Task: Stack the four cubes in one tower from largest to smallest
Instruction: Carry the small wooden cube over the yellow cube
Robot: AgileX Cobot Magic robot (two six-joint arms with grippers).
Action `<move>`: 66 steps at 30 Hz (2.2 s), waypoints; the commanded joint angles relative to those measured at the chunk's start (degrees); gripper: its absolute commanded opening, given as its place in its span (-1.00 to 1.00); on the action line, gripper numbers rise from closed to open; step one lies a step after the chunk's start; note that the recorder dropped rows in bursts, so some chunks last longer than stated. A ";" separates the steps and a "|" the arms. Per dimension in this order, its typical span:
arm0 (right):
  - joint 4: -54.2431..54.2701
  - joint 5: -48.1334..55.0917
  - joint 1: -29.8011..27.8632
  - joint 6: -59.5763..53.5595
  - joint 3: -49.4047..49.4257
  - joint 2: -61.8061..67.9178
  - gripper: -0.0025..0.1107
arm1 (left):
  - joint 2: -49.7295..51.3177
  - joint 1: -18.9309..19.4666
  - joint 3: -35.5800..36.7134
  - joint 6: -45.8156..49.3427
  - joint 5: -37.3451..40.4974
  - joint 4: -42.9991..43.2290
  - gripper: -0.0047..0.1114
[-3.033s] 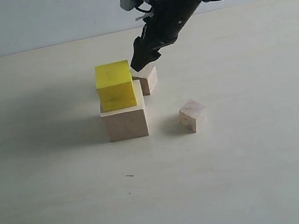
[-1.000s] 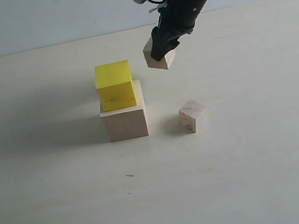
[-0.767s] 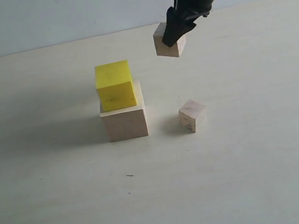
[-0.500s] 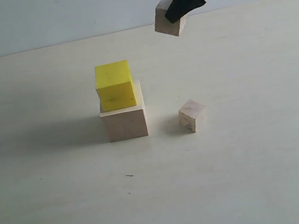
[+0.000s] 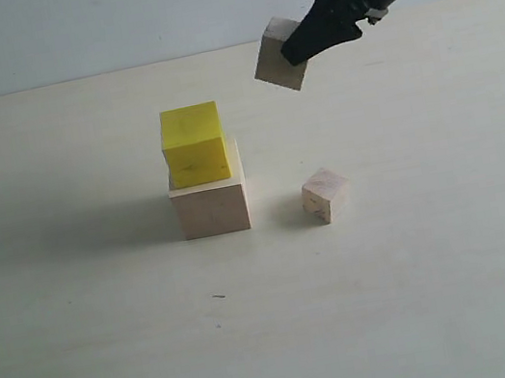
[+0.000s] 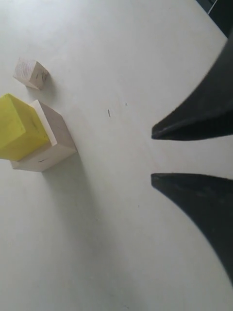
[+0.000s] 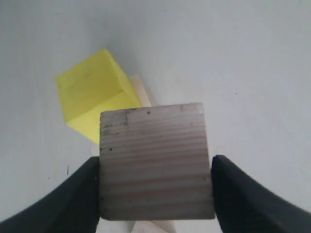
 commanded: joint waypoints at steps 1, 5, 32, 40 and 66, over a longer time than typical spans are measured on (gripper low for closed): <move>1.47 -0.02 0.64 -2.29 0.22 -4.82 -0.96 | -0.21 0.19 0.13 0.24 -1.39 0.01 -0.47; 1.06 -0.02 3.78 -2.54 0.22 -8.06 -0.96 | -0.21 0.19 0.13 1.07 -1.51 0.01 -0.47; -20.29 -1.83 19.04 9.19 -12.44 -5.82 -0.96 | -0.21 0.19 0.13 1.33 -2.13 -1.74 -0.47; -29.56 -4.97 24.38 11.80 -12.44 -3.02 -0.96 | -0.21 0.19 0.13 1.33 -2.13 -1.74 -0.47; -19.33 -4.20 19.94 6.51 -12.44 -1.28 -0.96 | -0.21 0.19 0.13 2.28 -1.38 -4.14 -0.47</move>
